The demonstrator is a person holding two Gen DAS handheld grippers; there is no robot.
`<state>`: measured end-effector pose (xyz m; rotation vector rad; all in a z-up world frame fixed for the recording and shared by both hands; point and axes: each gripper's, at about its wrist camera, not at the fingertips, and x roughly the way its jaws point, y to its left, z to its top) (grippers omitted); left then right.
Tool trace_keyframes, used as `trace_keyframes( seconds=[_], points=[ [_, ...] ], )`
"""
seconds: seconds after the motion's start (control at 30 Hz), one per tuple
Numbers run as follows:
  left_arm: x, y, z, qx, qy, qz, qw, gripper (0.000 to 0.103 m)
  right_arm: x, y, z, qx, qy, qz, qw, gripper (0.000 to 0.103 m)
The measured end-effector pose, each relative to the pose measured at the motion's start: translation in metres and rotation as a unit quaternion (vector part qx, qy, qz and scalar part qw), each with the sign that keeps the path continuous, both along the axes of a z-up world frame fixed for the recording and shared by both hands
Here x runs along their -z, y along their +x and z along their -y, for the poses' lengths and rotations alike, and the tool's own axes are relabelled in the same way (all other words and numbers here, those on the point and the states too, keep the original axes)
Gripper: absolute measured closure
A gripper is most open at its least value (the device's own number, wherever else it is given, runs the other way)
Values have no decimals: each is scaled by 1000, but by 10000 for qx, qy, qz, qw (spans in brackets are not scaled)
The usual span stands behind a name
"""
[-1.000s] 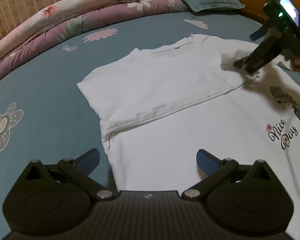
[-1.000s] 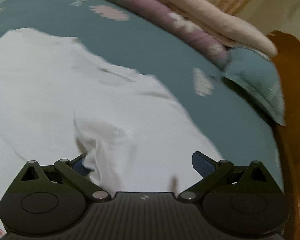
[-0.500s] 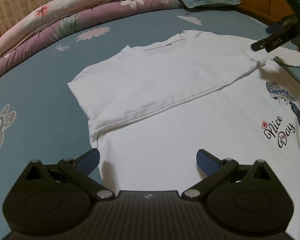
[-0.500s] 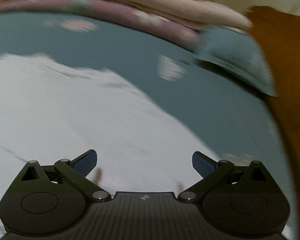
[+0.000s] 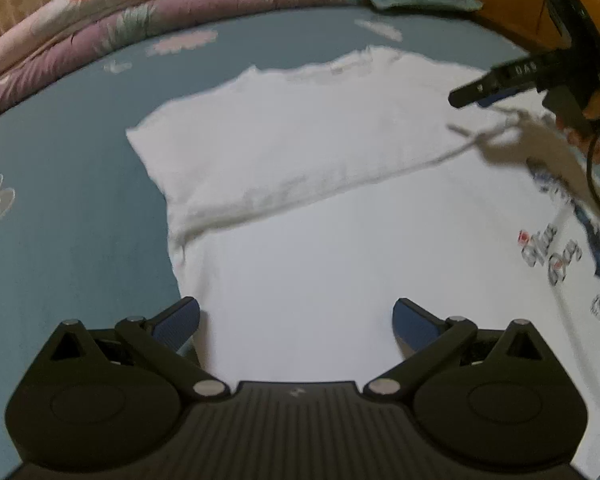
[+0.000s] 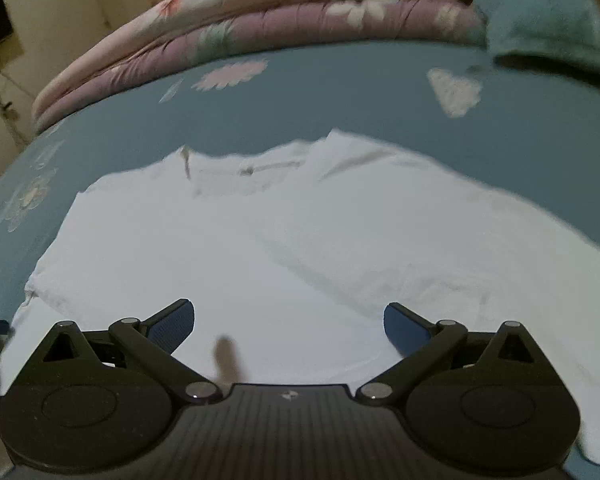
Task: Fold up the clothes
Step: 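Move the right gripper across the shirt body toward the sleeve cuff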
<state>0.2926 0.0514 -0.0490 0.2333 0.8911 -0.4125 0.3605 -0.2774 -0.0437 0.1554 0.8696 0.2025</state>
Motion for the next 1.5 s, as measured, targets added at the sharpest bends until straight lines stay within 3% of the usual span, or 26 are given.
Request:
trace_keyframes(
  seconds=[0.1,0.17,0.27,0.37,0.5,0.63,0.77,0.93,1.1,1.3,1.4,1.5],
  points=[
    [-15,14,-3,-65,-191,252,9995,1,-11,-14,-15,-482,-113,150,9987,0],
    [-23,34,-5,-173,-579,347,9976,1,-13,-27,-27,-760,-293,208,9965,0],
    [-22,69,-3,-396,-1162,243,9921,1,-10,-40,-38,-939,-636,249,9932,0],
    [-8,88,11,-219,-1429,139,9894,1,-7,-59,-41,-1025,-712,215,9919,0],
    [22,93,26,-164,-1151,-174,9931,1,-4,-85,-38,-1032,-764,88,9917,0],
    [19,81,30,-87,-686,-36,9976,1,-5,-107,-26,-748,-662,-105,9949,0],
    [-4,56,30,249,-688,-105,9973,1,-10,-136,-17,-582,-571,-86,9966,0],
    [-15,5,40,545,-204,-314,9978,1,-5,-174,-20,-473,-452,-233,9976,0],
    [-15,-57,51,1004,114,-296,9944,1,-4,-219,-31,-608,-695,-115,9957,0],
    [11,-103,45,310,-37,-727,9969,1,16,-255,-28,-320,-296,-395,9983,0],
    [15,-129,41,-101,-3,-565,9984,1,19,-274,-28,-107,-407,-172,9990,0],
    [12,-146,32,-461,-245,-715,9961,1,21,-285,-31,85,-535,1,9985,0]
  ],
)
